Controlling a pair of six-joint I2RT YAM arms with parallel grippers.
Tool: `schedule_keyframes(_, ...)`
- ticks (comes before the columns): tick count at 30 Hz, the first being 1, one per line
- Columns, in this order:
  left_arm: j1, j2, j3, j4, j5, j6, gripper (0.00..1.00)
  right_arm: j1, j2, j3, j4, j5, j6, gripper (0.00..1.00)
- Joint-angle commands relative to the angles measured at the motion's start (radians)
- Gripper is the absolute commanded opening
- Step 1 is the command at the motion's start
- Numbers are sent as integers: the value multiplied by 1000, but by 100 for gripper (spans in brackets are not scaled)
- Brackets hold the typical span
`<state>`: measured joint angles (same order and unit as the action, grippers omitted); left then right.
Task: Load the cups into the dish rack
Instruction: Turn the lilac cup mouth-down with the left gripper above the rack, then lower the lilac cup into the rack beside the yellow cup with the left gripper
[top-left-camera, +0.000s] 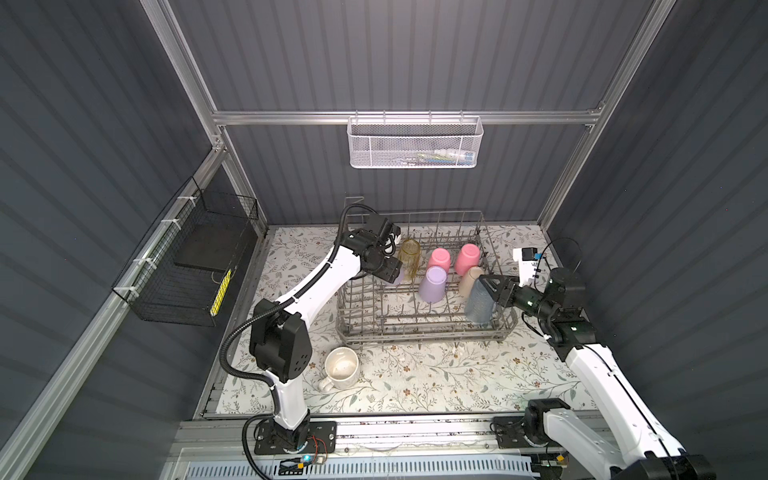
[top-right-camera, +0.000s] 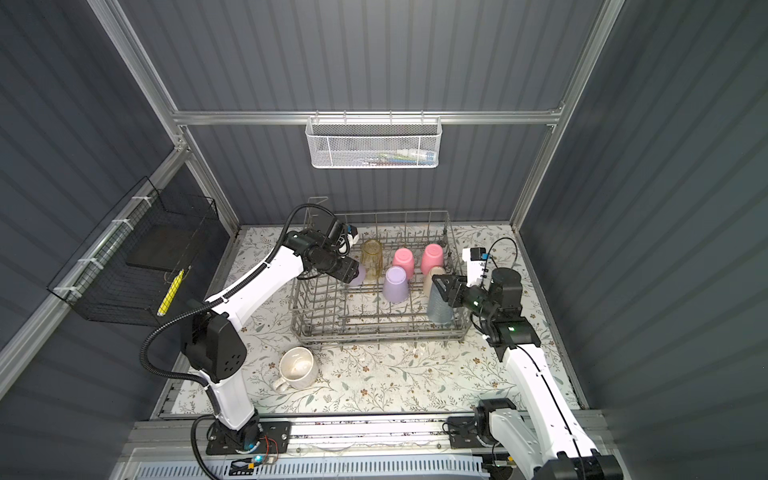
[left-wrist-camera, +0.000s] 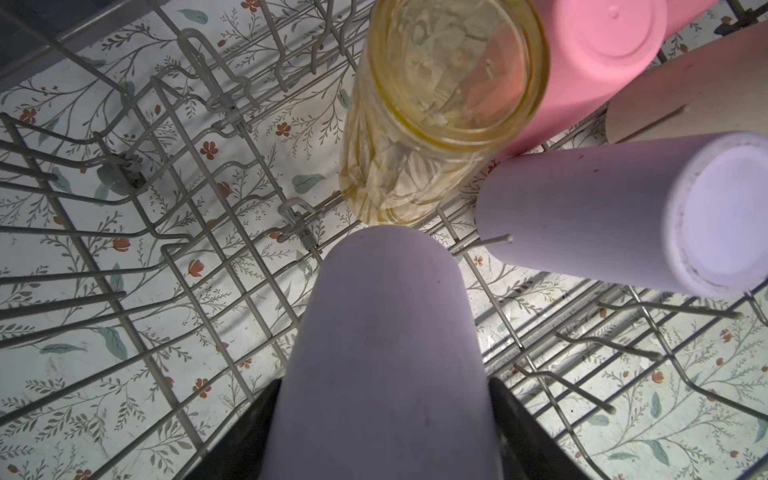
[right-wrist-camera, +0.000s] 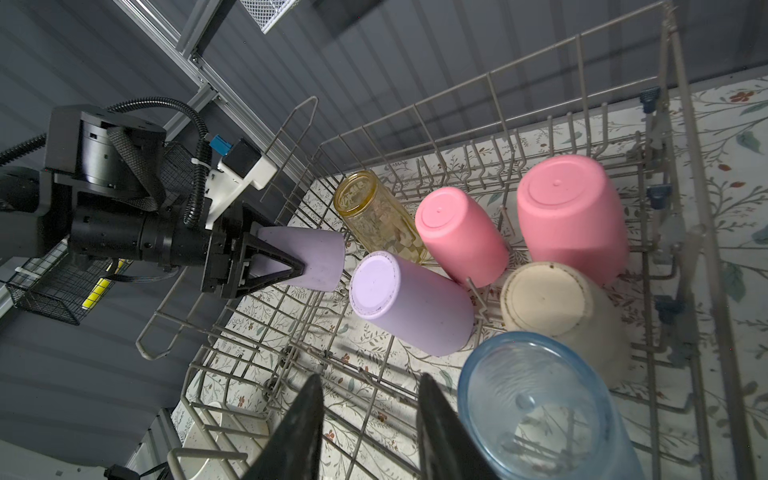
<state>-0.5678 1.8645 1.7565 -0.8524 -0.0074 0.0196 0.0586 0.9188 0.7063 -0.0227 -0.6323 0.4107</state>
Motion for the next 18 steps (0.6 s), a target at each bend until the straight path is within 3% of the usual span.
schedule_keyframes(1,3,29,45,-17,8,14,32,-3,0,-8,17,-16,-6,39)
schedule_keyframes(18,-10,179,140,-74,-81,19,32,-3,34,-6,9,-19,-7,39)
